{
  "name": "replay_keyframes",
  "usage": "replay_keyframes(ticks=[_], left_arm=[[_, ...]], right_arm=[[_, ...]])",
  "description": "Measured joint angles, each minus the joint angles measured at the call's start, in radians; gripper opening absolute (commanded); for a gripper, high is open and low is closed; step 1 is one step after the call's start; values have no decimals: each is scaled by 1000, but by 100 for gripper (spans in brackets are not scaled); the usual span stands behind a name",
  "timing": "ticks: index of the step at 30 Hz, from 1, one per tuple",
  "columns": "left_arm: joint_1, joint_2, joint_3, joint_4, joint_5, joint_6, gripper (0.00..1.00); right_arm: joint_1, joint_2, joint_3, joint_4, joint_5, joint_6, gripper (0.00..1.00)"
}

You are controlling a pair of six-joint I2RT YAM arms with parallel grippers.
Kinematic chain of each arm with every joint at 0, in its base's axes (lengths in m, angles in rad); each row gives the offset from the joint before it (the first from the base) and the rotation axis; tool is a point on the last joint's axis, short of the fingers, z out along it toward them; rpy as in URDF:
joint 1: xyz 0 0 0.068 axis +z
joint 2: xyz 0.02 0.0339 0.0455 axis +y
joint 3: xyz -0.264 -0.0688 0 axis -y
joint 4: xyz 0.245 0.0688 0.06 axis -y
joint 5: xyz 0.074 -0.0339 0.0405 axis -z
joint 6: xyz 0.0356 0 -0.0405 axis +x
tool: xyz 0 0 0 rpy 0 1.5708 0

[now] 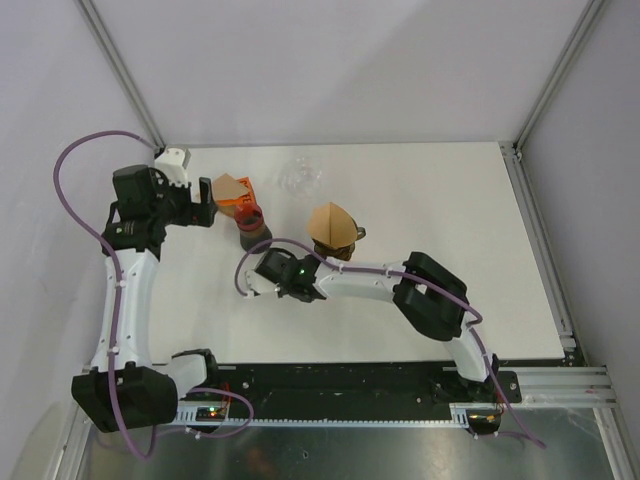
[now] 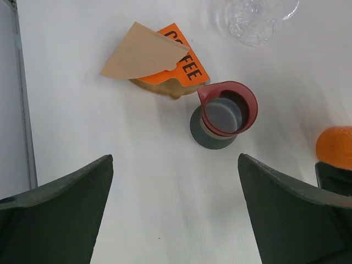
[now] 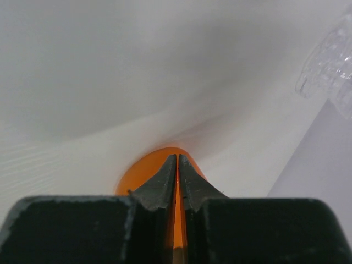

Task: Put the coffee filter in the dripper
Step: Move the coffee server to the center of the board.

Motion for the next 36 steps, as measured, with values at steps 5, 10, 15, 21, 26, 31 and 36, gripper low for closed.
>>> replay_keyframes(ticks=[5, 10, 15, 21, 26, 31, 36], left_arm=[[16, 10, 0, 0, 13, -1, 100], [21, 10, 0, 1, 18, -2, 100], [24, 10, 0, 1, 23, -3, 100], [26, 10, 0, 2, 32, -3, 100], [26, 10, 0, 2, 43, -3, 100], [26, 10, 0, 2, 50, -3, 100], [26, 11, 0, 2, 71, -3, 98]], right_arm=[[-55, 31, 0, 12, 19, -6, 8], [-80, 31, -1, 35, 29, -7, 7], [-98, 31, -29, 64, 48, -2, 7], [-133, 31, -91, 68, 60, 21, 7], [-162, 21, -119, 68, 72, 36, 7], [-204, -8, -148, 64, 85, 62, 7], [-251, -21, -164, 62, 98, 85, 7]])
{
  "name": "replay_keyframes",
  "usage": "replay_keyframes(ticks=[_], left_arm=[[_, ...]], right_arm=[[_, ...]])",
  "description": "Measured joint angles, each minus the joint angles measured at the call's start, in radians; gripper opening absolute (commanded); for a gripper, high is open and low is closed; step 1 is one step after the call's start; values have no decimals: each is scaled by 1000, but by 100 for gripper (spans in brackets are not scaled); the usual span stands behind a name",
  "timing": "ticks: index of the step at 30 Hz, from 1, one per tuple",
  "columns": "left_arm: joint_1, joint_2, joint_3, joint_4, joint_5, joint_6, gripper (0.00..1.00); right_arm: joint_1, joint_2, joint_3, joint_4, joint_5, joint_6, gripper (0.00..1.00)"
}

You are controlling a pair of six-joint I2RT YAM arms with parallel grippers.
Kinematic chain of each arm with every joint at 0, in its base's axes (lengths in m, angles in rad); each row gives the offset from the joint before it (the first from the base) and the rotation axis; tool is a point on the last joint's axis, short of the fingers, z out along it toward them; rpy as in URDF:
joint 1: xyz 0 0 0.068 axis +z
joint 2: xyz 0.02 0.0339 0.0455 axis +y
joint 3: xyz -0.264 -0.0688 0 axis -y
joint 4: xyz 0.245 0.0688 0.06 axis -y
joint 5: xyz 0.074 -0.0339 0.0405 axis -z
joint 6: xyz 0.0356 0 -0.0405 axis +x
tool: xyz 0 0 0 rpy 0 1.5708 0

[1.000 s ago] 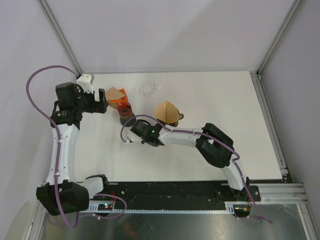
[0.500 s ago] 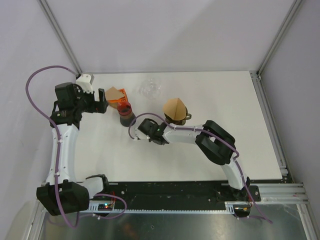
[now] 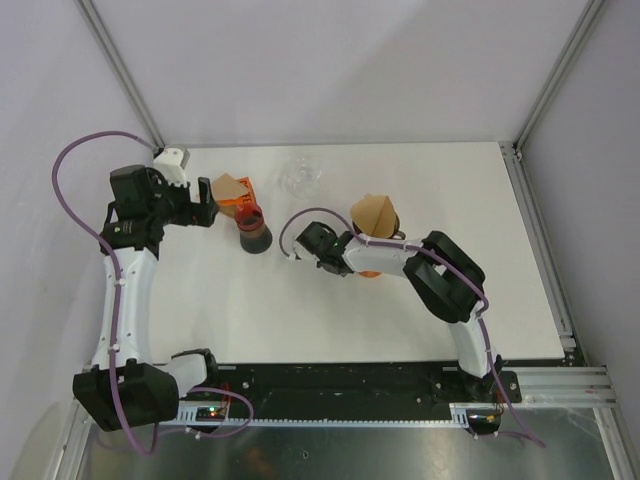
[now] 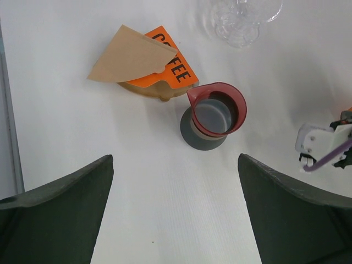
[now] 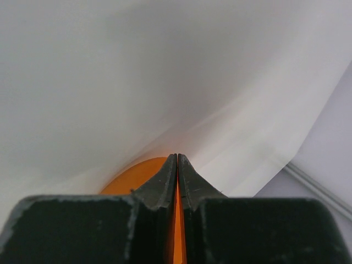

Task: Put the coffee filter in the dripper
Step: Move the coffee server to the center of the board, then pick up the coffee dripper from the center of the board.

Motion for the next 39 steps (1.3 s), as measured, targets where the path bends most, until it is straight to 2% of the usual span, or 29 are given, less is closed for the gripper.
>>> replay_keyframes(ticks=[6, 10, 15, 20, 24, 28, 33, 39], left_arm=[[-16, 49, 14, 2, 24, 2, 94], [-103, 147, 95, -7, -26, 12, 93], [-286, 323, 267, 0, -100, 24, 92], [-393, 523, 465, 2, -147, 22, 91], [-409, 697, 639, 3, -172, 3, 89], [-415, 848, 777, 5, -206, -23, 85], [-427, 988, 874, 0, -227, -53, 76], [-459, 1091, 948, -10, -243, -53, 79]], right_arm=[[-55, -7, -25, -13, 10, 26, 7], [-72, -18, -40, -14, 13, 40, 9], [-83, -40, -50, -17, 11, 56, 22], [-70, -105, -56, -14, -14, 79, 36], [-26, -180, -57, 2, -39, 89, 42], [43, -266, -57, 24, -94, 102, 43], [83, -366, -57, 34, -189, 122, 45], [78, -482, -58, 29, -323, 166, 47]])
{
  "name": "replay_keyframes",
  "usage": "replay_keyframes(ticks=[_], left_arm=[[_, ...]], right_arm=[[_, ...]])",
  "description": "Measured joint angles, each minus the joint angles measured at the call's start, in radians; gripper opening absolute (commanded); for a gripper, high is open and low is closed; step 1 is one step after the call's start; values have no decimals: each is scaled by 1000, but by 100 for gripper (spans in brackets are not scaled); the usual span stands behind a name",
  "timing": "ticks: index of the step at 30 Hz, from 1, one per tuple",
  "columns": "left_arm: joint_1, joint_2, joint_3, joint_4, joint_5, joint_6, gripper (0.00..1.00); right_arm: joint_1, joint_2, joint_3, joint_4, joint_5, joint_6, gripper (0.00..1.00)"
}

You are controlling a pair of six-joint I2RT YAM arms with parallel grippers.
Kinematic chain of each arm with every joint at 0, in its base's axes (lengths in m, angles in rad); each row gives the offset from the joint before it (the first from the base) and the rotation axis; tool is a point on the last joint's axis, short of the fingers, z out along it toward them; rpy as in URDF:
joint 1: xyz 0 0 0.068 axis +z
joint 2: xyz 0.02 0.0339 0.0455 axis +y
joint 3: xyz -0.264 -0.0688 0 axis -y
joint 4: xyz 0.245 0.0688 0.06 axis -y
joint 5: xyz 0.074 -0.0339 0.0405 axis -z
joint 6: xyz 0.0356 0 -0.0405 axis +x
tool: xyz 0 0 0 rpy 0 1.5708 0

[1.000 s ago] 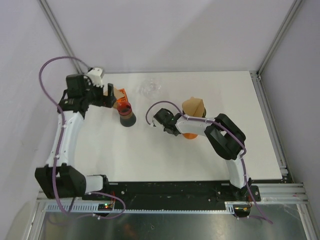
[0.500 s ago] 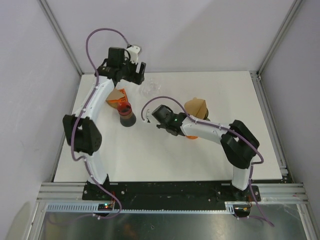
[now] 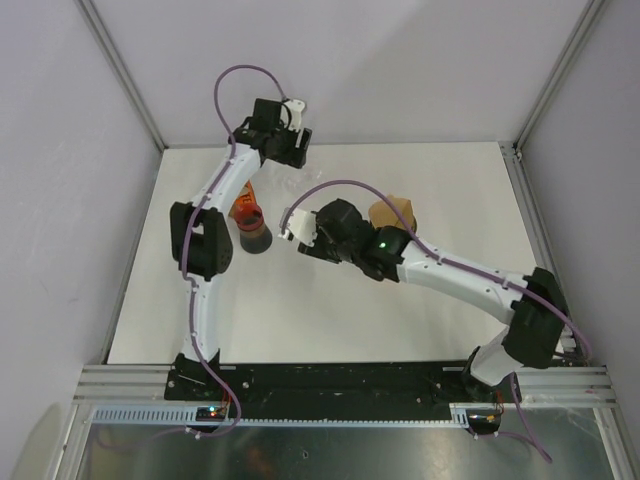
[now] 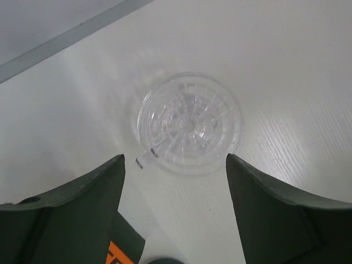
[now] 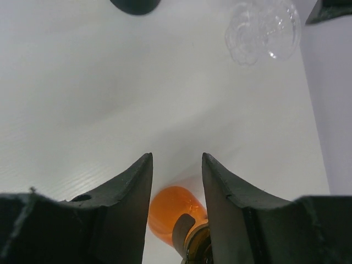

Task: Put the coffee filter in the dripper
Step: Pick up the coffee dripper from the center of the board.

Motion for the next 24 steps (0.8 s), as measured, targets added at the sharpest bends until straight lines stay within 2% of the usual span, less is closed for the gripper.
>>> replay_keyframes(ticks=[8, 11, 18, 22, 24], left_arm=[[-21, 121, 180, 10, -92, -32, 70], [-14, 145, 187, 11, -110, -34, 67], [-5, 213, 187, 9, -129, -49, 66], [-4, 246, 187, 7, -134, -50, 55], [-4, 259, 187, 7, -135, -52, 44]], right_arm=[[32, -145, -8, -29, -58, 79, 48], [49, -190, -29, -36, -62, 102, 48], [54, -261, -96, -44, -62, 145, 49], [54, -276, -112, -48, -69, 164, 49], [54, -285, -118, -47, -76, 167, 49]])
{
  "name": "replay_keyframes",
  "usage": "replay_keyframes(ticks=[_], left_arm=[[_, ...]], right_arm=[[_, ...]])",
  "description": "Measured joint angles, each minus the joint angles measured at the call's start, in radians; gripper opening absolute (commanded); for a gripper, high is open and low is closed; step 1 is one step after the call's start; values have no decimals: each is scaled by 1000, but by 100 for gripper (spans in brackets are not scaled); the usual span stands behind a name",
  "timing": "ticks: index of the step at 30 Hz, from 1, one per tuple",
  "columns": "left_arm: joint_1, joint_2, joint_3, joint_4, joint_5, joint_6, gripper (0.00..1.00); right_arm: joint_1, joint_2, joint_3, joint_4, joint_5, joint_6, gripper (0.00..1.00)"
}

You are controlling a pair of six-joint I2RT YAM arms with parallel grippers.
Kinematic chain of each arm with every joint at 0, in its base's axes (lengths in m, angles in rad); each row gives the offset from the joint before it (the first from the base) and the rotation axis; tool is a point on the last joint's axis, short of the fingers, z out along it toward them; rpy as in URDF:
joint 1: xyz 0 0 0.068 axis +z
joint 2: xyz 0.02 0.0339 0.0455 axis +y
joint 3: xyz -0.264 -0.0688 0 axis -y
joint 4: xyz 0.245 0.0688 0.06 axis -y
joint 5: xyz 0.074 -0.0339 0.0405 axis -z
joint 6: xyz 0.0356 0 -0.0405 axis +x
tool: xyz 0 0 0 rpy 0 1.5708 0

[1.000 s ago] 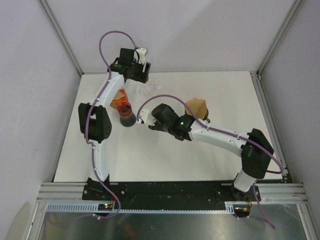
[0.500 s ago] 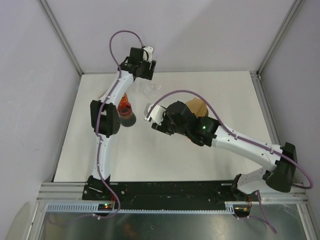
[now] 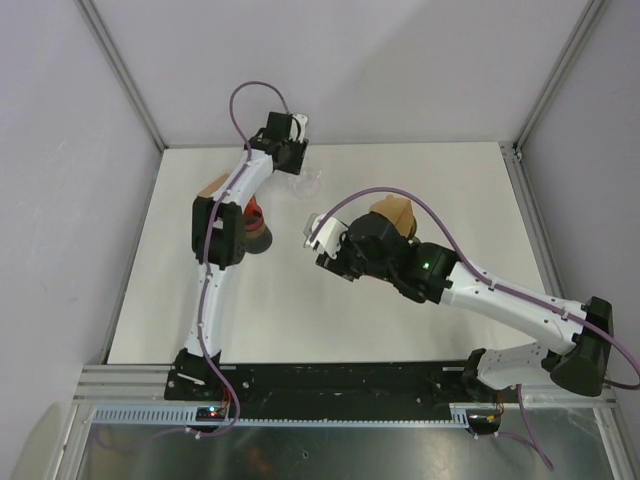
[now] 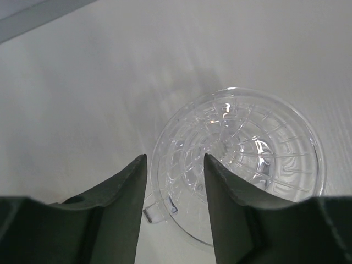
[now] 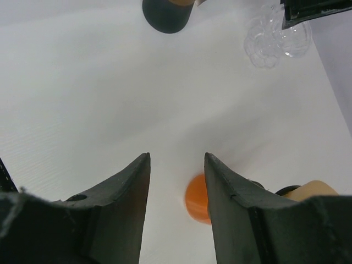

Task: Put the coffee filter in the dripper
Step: Pick up the coffee dripper from the center of the board.

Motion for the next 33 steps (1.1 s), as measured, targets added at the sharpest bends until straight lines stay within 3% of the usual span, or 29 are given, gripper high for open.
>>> replay_keyframes(ticks=[4, 7, 13, 19, 24, 33], left_arm=[[3, 16, 0, -3, 23, -16, 12], [7, 13, 3, 13, 78, -48, 2], [10, -31, -24, 30, 158, -84, 0], [23, -157, -176, -6, 257, -106, 0], [42, -356, -320, -18, 351, -120, 0], [51, -803, -600, -2, 487, -117, 0]], right_arm=[[0, -16, -11, 2, -8, 6, 49], [0, -23, -14, 4, -11, 11, 50], [0, -29, -16, 4, -11, 25, 51], [-2, -54, -19, 21, 19, 80, 60], [-42, -102, -19, 103, 57, 206, 74], [-138, -78, 43, 223, 143, 430, 89]])
